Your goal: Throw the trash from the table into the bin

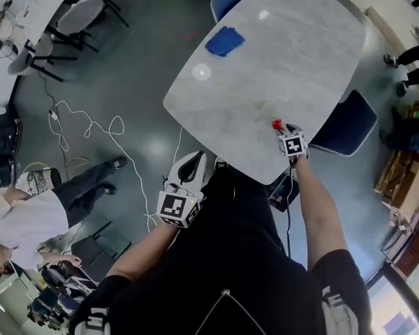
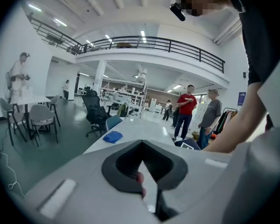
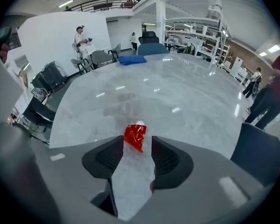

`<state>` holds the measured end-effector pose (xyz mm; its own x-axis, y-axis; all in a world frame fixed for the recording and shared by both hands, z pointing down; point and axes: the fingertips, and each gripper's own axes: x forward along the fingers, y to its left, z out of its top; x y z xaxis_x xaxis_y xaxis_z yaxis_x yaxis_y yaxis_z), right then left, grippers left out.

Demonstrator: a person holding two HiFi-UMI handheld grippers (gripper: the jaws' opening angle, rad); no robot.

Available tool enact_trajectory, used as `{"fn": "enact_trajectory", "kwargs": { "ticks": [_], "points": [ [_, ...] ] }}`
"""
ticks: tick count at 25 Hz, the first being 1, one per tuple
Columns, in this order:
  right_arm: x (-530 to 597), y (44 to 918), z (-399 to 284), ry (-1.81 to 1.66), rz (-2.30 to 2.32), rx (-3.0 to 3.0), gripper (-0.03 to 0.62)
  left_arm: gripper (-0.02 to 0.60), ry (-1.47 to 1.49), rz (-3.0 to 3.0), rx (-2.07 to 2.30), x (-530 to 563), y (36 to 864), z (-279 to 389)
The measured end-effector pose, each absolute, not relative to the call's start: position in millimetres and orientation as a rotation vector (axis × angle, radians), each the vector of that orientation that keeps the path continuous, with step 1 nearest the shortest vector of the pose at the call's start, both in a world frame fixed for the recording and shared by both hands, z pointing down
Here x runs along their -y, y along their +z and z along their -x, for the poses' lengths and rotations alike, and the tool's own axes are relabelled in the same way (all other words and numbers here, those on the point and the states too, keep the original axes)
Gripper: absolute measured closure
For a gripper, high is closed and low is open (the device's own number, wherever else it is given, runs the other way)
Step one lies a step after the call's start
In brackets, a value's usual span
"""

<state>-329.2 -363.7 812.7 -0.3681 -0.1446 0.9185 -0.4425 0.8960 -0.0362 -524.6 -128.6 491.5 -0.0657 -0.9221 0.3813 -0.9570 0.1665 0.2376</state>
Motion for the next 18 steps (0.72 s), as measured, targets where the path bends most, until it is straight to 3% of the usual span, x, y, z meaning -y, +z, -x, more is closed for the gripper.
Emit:
{"fn": "enact_trajectory", "kwargs": {
  "ticks": [2,5,11,18],
  "points": [
    [361,816,337,0.313,-0.415,1.950,0.390,0.581,0.110,-1.749,2.021,126,492,528],
    [358,815,343,0.239,-0.439,1.959,0.563,0.581,0.102,-1.744,2.028,128,490,531],
    [352,781,341,0.214,-0.523,2.000,0.565,0.581,0.080,-1.817,2.001,138,478,529],
    [345,666,337,0.317,-0.790,2.199,0.565,0.581,0.085,-2.017,1.889,180,474,517]
  ]
}}
